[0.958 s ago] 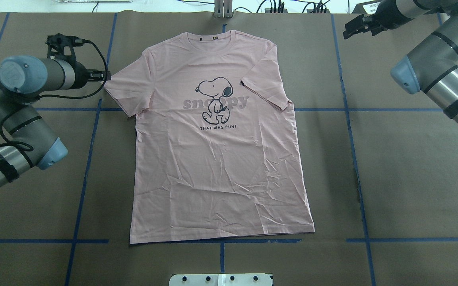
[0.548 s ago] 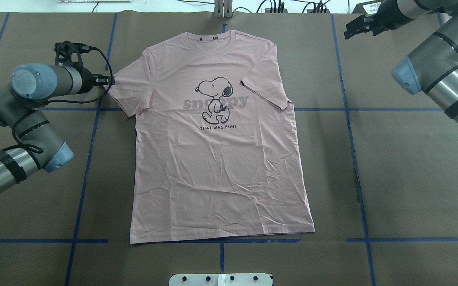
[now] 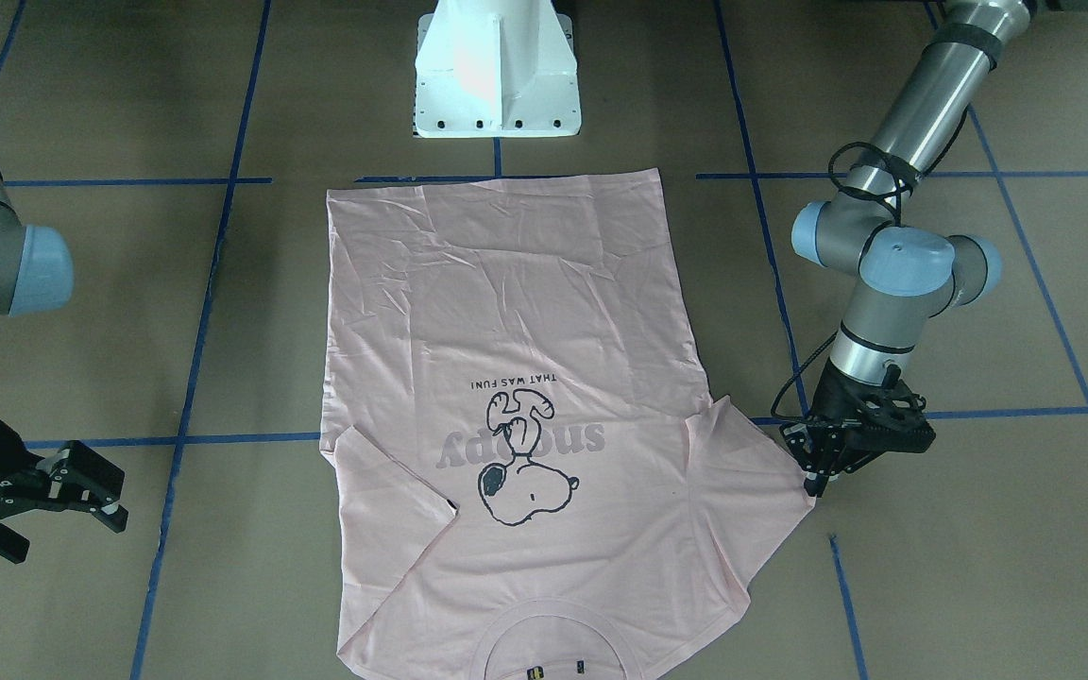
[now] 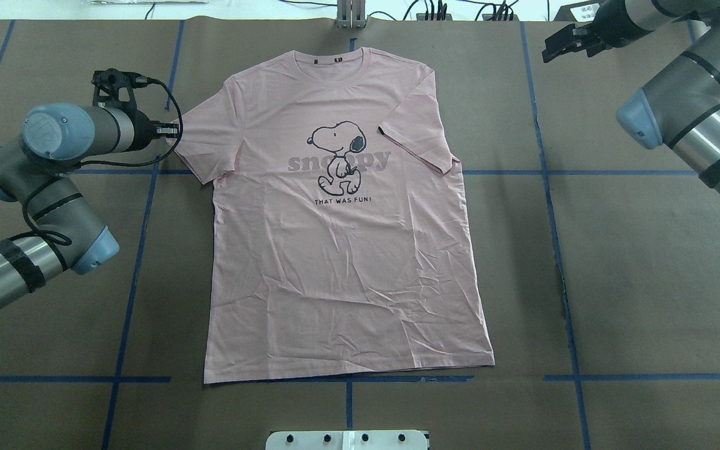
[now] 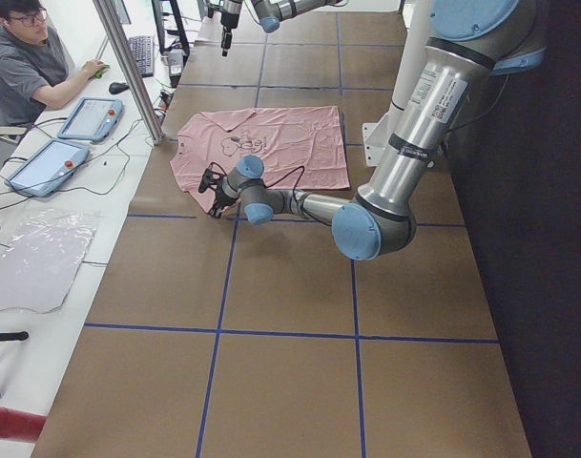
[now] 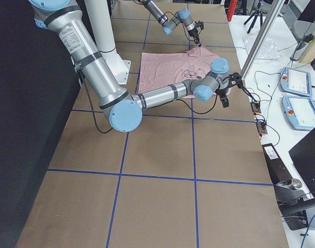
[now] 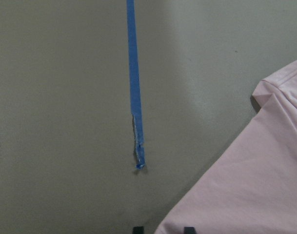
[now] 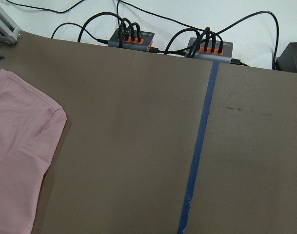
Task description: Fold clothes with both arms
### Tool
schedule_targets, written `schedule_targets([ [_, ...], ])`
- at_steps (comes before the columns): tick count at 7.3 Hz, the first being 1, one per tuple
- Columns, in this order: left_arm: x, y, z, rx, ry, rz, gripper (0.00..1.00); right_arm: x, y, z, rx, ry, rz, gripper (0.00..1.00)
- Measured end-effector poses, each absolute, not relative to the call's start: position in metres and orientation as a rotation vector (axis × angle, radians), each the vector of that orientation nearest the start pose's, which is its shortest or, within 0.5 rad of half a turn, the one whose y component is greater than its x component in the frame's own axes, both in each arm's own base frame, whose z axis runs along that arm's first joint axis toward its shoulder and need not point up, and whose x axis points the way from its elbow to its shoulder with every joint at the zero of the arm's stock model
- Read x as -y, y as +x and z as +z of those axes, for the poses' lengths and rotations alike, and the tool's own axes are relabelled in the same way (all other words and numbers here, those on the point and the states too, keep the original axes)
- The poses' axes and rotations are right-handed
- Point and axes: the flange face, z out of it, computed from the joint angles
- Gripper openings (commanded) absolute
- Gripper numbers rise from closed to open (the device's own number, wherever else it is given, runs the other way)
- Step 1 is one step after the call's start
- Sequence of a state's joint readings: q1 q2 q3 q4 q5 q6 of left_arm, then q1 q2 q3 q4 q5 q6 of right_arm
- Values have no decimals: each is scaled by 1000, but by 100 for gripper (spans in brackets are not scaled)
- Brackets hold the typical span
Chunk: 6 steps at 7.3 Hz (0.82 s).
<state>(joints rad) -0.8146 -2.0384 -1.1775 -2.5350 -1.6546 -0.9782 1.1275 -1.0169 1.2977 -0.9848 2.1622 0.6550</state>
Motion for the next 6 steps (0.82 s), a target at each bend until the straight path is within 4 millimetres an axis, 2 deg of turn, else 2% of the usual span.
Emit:
schedule_targets([
  [2, 606, 402, 448, -848, 632, -124, 0, 691, -242, 394, 908, 425, -59, 100],
  [3, 607, 404, 416, -829, 611, -120, 0, 690, -242, 394, 909, 424, -57, 100],
  [4, 608, 413, 375, -803, 576, -121, 0, 690, -242, 394, 909, 424, -54, 100],
  [6, 608, 453, 297, -761, 477, -156, 0, 690, -242, 394, 909, 423, -52, 100],
])
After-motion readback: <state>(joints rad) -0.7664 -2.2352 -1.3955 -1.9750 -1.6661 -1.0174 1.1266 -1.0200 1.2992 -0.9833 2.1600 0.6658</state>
